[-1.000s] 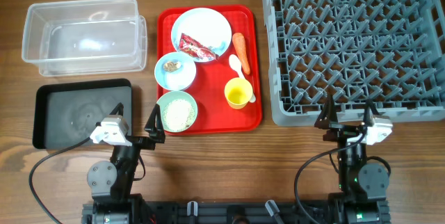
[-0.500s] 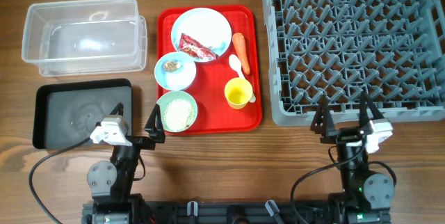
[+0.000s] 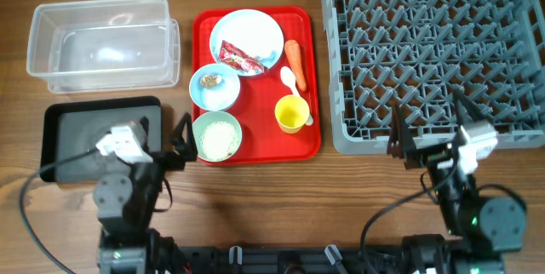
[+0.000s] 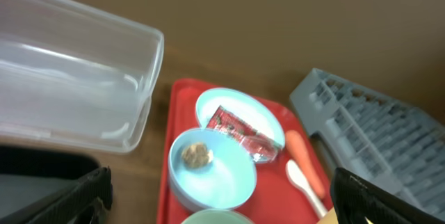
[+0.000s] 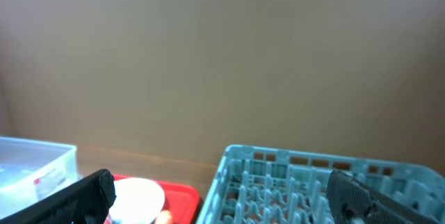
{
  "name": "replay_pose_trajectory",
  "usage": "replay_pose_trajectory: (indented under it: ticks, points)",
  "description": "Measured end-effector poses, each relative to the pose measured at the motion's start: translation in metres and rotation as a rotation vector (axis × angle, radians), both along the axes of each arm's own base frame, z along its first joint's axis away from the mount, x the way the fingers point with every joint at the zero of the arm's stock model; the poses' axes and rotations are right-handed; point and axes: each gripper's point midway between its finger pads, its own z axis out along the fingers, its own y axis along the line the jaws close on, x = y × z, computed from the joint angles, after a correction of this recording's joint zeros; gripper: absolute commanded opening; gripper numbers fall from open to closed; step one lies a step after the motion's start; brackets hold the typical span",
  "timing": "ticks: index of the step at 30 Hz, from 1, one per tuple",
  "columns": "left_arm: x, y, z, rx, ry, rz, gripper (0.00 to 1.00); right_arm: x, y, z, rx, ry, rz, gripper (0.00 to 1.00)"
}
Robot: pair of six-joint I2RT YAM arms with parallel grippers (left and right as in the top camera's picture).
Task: Sort waste into correct bins and load items into the dishwasher rack
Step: 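Move left gripper to the blue plate and grasp the red wrapper and tissue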
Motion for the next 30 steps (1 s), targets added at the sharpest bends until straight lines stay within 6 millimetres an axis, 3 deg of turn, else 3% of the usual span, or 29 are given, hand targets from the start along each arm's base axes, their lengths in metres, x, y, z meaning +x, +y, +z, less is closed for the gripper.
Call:
replay_pose_trajectory:
  ticks: [3, 6, 10, 13, 19, 24, 30]
  points:
    - [0.017, 0.000, 0.047, -0.023, -0.010, -0.004, 1.00, 0.020, 0.010, 0.019, -0.025, 0.065, 0.046, 1.00]
    - [0.042, -0.007, 0.090, -0.041, 0.037, -0.051, 1.00, 0.039, 0.015, 0.017, -0.038, 0.183, 0.073, 1.00]
    - [0.076, -0.017, 0.120, -0.037, 0.149, -0.118, 1.00, 0.065, 0.019, 0.012, -0.047, 0.352, 0.089, 1.00]
    - [0.104, -0.023, 0.123, -0.017, 0.285, -0.162, 1.00, 0.080, 0.021, 0.006, -0.069, 0.446, 0.095, 1.00]
    - [0.164, -0.044, 0.120, 0.054, 0.522, -0.261, 1.00, 0.100, 0.023, -0.007, -0.132, 0.597, 0.134, 1.00]
    - [0.207, -0.069, 0.102, 0.108, 0.606, -0.316, 1.00, 0.109, 0.022, -0.010, -0.131, 0.639, 0.197, 1.00]
    - [0.233, -0.095, 0.035, 0.119, 0.735, -0.370, 1.00, 0.102, 0.029, -0.020, -0.105, 0.696, 0.241, 1.00]
